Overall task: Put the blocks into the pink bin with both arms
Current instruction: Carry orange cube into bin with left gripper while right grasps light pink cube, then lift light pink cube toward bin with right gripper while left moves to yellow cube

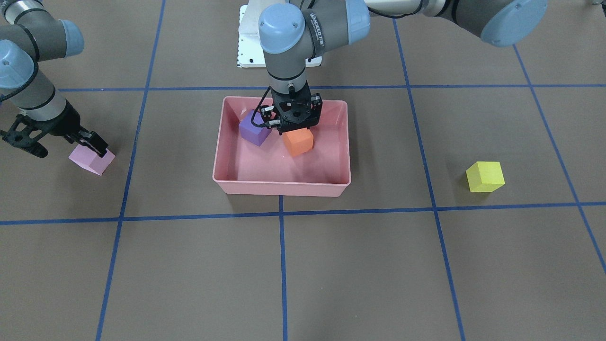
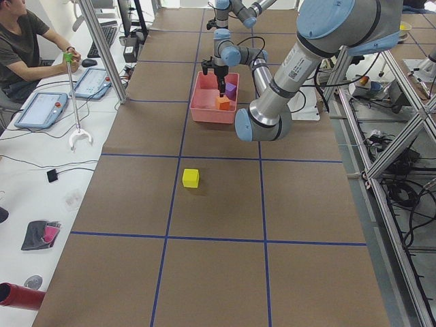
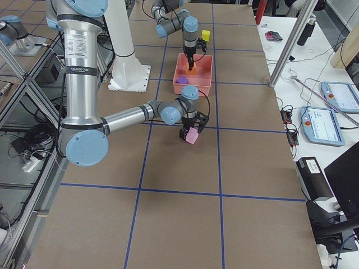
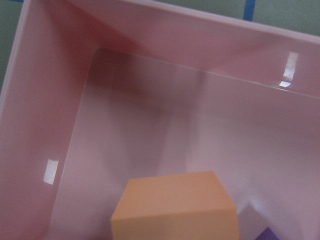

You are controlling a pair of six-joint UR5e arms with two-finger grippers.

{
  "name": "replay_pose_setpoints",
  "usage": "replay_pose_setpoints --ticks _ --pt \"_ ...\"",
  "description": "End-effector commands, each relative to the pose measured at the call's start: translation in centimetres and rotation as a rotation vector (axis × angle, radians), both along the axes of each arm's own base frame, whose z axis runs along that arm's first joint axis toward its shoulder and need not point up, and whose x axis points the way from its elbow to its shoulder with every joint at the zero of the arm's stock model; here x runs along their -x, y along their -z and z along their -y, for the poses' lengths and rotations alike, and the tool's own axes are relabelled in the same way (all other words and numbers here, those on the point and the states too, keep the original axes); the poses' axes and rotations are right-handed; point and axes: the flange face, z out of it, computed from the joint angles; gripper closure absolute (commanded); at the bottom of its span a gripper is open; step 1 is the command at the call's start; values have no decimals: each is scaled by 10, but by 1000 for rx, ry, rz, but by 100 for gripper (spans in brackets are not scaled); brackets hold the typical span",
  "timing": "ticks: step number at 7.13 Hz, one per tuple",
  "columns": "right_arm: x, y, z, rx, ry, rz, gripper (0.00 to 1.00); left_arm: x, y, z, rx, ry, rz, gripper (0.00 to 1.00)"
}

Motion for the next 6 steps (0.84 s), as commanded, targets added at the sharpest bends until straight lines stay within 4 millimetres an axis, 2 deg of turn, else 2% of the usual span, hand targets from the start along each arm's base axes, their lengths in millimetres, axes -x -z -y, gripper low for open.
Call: replay_pose_setpoints --ticks 1,2,3,4,5,6 --pt "8 -1 -1 5 2 -4 19 2 1 2 -2 5 -2 1" --pt "9 -1 0 12 0 -1 83 25 15 13 -21 32 -36 1" --pt "13 8 3 3 5 16 100 78 38 29 -63 75 -101 1" --pt "19 33 8 -14 10 50 100 121 21 29 -93 49 -127 1" --pt "27 68 20 -7 22 92 100 172 -14 25 -127 10 -136 1" --pt "43 123 40 -10 18 98 100 219 -53 25 -172 -30 -111 1"
